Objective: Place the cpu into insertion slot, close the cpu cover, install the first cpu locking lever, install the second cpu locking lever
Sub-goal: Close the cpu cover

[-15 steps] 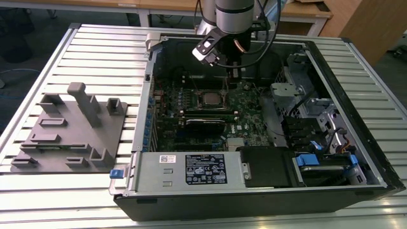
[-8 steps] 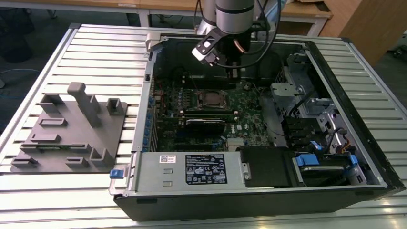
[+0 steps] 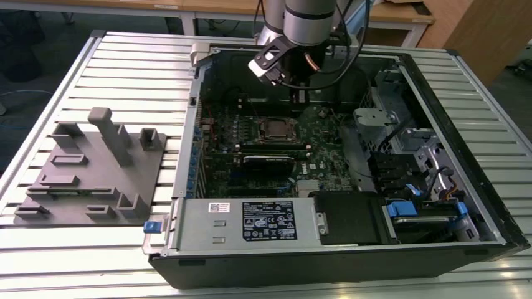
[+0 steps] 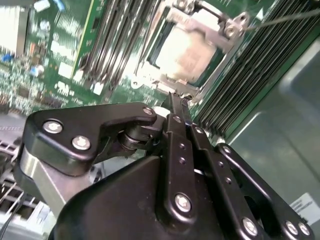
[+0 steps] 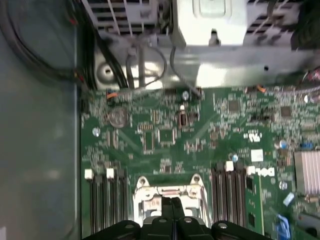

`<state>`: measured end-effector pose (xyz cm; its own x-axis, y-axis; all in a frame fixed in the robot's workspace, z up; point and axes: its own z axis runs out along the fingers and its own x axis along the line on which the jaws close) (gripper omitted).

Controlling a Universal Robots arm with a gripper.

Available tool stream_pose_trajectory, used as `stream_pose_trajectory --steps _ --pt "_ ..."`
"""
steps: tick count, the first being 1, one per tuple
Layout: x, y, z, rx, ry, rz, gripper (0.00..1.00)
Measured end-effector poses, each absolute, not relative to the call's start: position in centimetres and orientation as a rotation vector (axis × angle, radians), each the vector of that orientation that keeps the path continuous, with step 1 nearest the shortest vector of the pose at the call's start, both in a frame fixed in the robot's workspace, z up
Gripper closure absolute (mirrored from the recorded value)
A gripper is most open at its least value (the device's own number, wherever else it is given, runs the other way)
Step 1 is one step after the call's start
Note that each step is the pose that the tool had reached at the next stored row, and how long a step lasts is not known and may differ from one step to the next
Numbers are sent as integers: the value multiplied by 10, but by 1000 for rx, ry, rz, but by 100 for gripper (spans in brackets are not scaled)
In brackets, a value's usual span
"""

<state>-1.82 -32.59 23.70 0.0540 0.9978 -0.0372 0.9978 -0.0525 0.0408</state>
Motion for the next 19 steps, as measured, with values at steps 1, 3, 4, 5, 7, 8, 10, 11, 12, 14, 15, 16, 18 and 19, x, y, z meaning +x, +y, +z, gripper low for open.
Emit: stream_pose_trajectory --steps 1,3,4,5,7,8,10,11,12,14,15,16,18,19 --pt "-18 -326 237 2246 2129 -13 90" --pt "-18 -326 236 2257 2141 -43 90" --pt "-18 -326 236 2259 2143 -48 90" --pt "-18 -326 236 2260 2144 -49 90" --pt "-18 -326 236 2260 2144 -49 90" --pt "-18 -326 236 2260 2144 -49 90" --pt "-18 -326 236 2260 2144 -49 90" --pt "-18 -326 236 2260 2144 -49 90" --pt "-18 -326 236 2260 2144 -49 90" --pt "-19 -326 235 2260 2144 -48 90" --pt "-20 -326 235 2260 2144 -48 90" --pt "-21 -326 235 2260 2144 -48 90" --pt "-22 -326 234 2259 2144 -47 90" --pt "-22 -326 233 2259 2144 -47 90"
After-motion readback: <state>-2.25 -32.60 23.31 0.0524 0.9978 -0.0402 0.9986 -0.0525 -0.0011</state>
